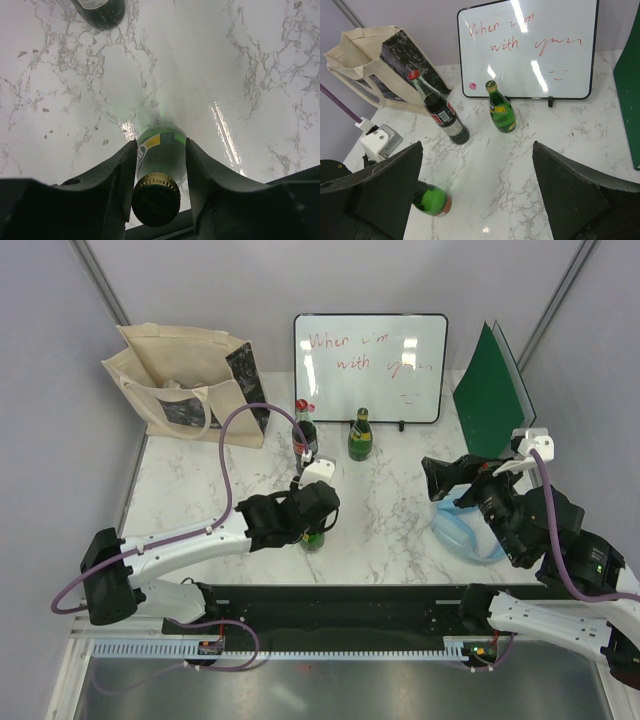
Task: Place the beverage into the canvas bag
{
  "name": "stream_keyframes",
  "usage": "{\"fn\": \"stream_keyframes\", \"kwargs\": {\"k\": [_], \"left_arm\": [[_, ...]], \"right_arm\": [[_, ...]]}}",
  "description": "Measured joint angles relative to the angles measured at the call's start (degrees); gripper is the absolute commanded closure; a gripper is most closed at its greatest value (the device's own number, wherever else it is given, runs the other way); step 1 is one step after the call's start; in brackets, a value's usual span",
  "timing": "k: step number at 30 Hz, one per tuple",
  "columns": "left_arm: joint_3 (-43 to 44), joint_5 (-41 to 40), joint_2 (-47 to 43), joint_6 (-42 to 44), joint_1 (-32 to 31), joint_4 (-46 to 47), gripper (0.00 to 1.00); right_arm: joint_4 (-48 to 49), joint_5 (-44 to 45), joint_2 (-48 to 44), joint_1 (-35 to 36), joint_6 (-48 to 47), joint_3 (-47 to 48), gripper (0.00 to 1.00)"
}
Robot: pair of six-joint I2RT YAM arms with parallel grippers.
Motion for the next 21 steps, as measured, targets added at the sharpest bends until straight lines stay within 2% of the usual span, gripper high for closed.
{"fn": "stream_keyframes", "kwargs": {"k": [3,5,7,12,16,19,20,21], "left_arm": [[0.0,0.4,0.0,0.0,0.0,-1.2,0.47],[0.0,0.8,0.0,0.0,0.0,-2.0,0.41],[0.0,1.4,0.0,0.0,0.0,-2.8,0.39],[0.0,1.9,0.0,-0.1,-0.1,-4.0,0.40],[0.0,1.9,0.0,-0.1,-0.1,-4.2,0.46],[0.0,2.0,0.0,-0.3,-0.2,-3.9,0.72],[0.0,1.8,0.1,-0.3,-0.2,-3.8,0.89],[0.1,1.9,0.1,-0.6,-0.2,-3.7,0.97]], "right_arm": [[0.1,0.0,0.1,0.0,0.0,0.0,0.02],[0.3,0.0,0.2,0.0,0.0,0.0,0.02],[0.3,0.0,0.2,0.0,0.0,0.0,0.02],[0.4,0.0,0.2,0.0,0.0,0.0,0.02],[0.4,0.0,0.2,0.0,0.0,0.0,0.02],[0.4,0.0,0.2,0.0,0.2,-0.1,0.02],[0.4,0.0,0.2,0.0,0.2,-0.1,0.02],[0.4,0.0,0.2,0.0,0.2,-0.1,0.02]]}}
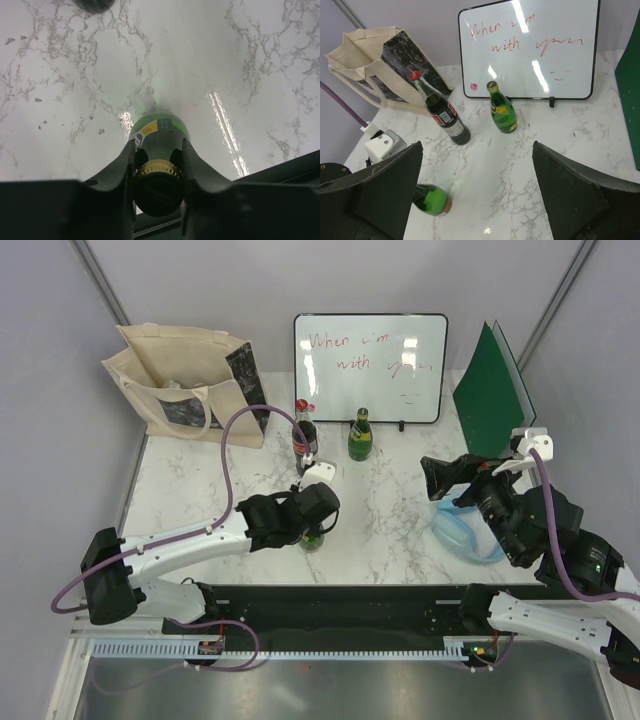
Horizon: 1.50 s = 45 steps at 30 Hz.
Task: Place the beverage into the canvas bag
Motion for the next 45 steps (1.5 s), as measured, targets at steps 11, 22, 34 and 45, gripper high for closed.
{"fn": "stream_keyframes", "kwargs": {"k": [11,22,34,45], "left_arm": [[4.6,0.4,1.5,-1.9,0.0,-8.7,0.98],[16.4,-2.5,-1.5,-1.8,8.4,-21.5,0.98],[44.4,-6.6,4.1,14.1,24.5,-20.7,0.98],[72.7,-7.2,24.1,30.3,39.7,-11.3,0.98]], "right_arm": [[0.4,0.1,0.0,0.0,0.0,0.0,0.02],[0.4,0.1,-0.6,0.0,0.0,-0.5,0.02],[0.4,0.1,-1.3,0.0,0.0,-0.5,0.02],[0.4,0.2,-1.3,0.0,-0.2,-0.5,0.02]]}}
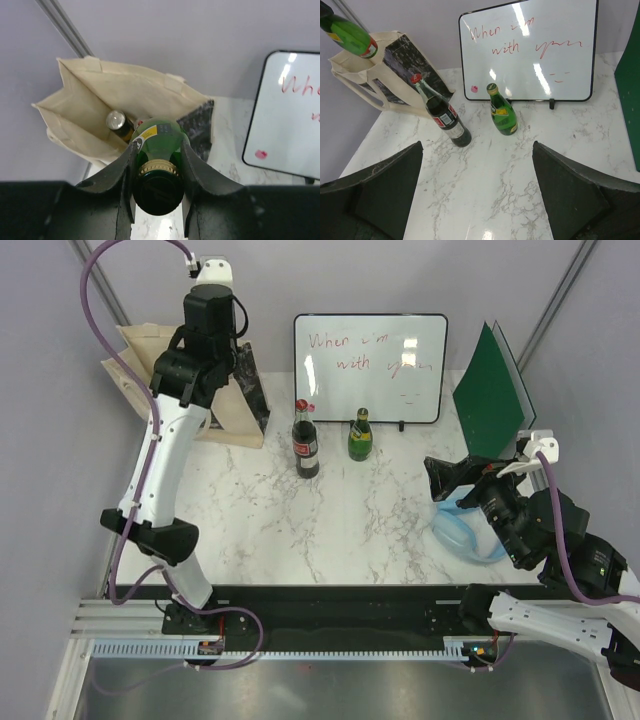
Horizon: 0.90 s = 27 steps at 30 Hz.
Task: Place the beverage into the canvas bag
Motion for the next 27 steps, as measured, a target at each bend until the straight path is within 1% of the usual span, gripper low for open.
{"fn": "stream_keyframes", "kwargs": {"k": [4,10,15,20,27], "left_arm": [[1.4,0.0,2.3,4.3,3.4,5.2,0.98],[2.6,0.1,5.3,7.4,7.4,9.0,0.98],[2.6,1.1,8.4,7.3,9.4,10.4,0.98],[2.2,5.8,12.5,4.9,11.3,11.2,0.98],[0.3,7.0,17.8,4.4,12.0,13.4,0.98]], "right_arm": [[0.0,0.0,0.1,0.0,-0.3,0.0,0.02],[0.2,0.2,0.7,0.0,-0.6,0.0,0.02],[1.2,0.2,2.2,0.0,-0.9,-1.0,0.02],[1.7,-0.1,4.4,0.0,-1.5,-1.6,0.02],[2.8,-0.1,6.8,0.0,-2.8,-1.8,0.02]]}}
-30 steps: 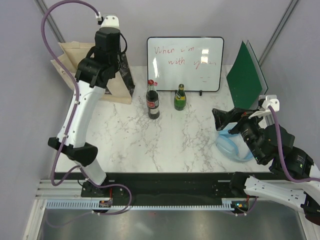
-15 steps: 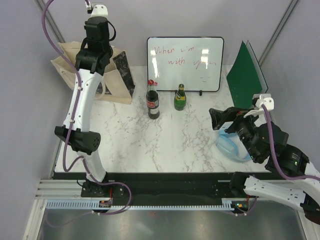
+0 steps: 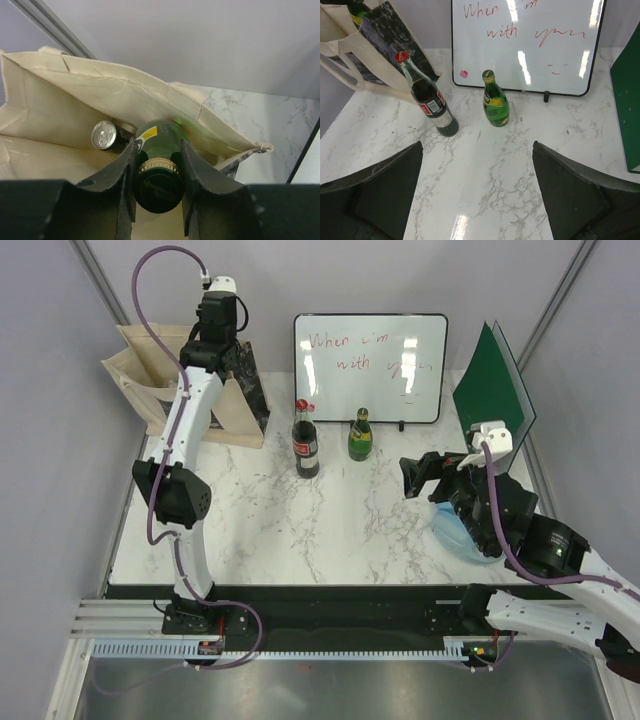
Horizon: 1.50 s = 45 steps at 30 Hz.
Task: Place the beverage into the canvas bag
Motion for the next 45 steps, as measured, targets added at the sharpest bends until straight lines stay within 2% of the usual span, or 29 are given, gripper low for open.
{"fn": "stream_keyframes", "kwargs": {"k": [13,26,38,45], "left_arm": [[-9.4,2.7,0.9,-5.3,4.8,7.0,0.98],[-11.5,2.9,0.9,-5.7,5.5,12.6,0.98],[-10.3,3.1,1.6,-4.8,5.9,12.2,0.98],[-15.9,4.7,-2.5,-5.9,4.7,11.7,0.98]], "right_arm": [[2.3,0.1,4.5,0.0,-0.9,-1.4,0.02],[4.4,0.0,8.2,0.0,-1.1,-1.4,0.02],[4.8,0.3,8.1,0.0,-1.6,-1.5,0.02],[5.1,0.1,7.7,0.0,-1.6,-2.0,0.02]]}}
